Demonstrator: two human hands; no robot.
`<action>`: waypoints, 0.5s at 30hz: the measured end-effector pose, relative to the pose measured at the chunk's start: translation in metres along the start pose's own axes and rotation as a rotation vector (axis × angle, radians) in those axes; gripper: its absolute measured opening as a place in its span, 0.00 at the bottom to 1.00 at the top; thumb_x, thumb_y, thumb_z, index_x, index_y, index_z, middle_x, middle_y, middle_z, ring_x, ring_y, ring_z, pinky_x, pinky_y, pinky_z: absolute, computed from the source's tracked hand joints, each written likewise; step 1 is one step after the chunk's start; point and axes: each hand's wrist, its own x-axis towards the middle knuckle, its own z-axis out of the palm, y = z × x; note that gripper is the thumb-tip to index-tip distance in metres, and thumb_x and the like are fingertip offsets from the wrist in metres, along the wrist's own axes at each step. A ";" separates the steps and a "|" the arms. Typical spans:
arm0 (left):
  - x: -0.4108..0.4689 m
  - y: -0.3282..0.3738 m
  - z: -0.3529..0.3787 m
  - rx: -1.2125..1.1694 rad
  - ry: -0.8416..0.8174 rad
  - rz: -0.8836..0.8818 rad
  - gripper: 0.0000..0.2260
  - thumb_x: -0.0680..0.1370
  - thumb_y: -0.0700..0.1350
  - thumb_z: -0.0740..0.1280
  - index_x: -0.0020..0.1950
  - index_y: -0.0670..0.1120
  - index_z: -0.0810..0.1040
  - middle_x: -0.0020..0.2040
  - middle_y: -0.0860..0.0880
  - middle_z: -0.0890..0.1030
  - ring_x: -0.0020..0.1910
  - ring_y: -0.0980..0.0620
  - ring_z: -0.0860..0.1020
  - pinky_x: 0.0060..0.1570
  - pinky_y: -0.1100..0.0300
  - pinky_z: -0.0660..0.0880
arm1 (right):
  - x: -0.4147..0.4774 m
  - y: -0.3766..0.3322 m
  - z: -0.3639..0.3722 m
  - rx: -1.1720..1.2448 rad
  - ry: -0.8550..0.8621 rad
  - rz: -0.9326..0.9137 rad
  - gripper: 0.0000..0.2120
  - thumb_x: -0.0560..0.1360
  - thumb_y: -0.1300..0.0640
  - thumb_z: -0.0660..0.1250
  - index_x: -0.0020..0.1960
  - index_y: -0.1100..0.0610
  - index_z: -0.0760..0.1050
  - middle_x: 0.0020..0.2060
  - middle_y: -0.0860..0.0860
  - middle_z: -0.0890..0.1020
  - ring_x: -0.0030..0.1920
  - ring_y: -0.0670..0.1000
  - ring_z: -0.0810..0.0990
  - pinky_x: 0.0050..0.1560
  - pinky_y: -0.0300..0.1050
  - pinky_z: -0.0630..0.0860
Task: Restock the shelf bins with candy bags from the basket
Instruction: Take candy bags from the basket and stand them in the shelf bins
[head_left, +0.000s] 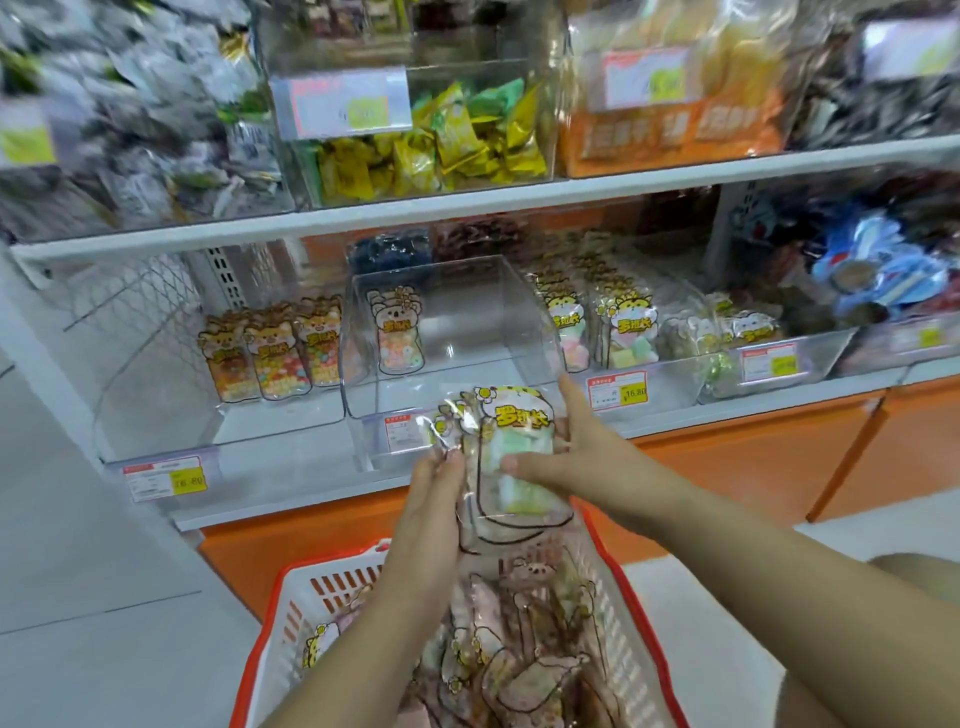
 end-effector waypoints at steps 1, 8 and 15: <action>0.006 0.008 0.009 -0.003 -0.016 0.011 0.13 0.75 0.67 0.67 0.59 0.71 0.76 0.64 0.62 0.78 0.68 0.54 0.74 0.69 0.43 0.68 | 0.002 -0.006 -0.009 0.020 -0.004 -0.001 0.63 0.67 0.53 0.80 0.79 0.42 0.32 0.65 0.48 0.78 0.60 0.48 0.81 0.67 0.51 0.74; 0.048 0.073 0.083 0.245 -0.153 0.186 0.26 0.77 0.66 0.64 0.72 0.59 0.66 0.65 0.59 0.77 0.64 0.54 0.76 0.67 0.48 0.71 | 0.021 -0.034 -0.082 0.096 0.149 -0.142 0.55 0.73 0.63 0.75 0.81 0.46 0.37 0.59 0.34 0.65 0.44 0.28 0.74 0.38 0.27 0.74; 0.117 0.110 0.146 0.482 -0.209 0.305 0.41 0.77 0.47 0.73 0.81 0.51 0.50 0.70 0.54 0.69 0.63 0.60 0.69 0.61 0.64 0.65 | 0.058 -0.038 -0.141 -0.092 0.390 -0.262 0.58 0.67 0.52 0.80 0.80 0.40 0.41 0.68 0.38 0.67 0.60 0.42 0.73 0.61 0.40 0.74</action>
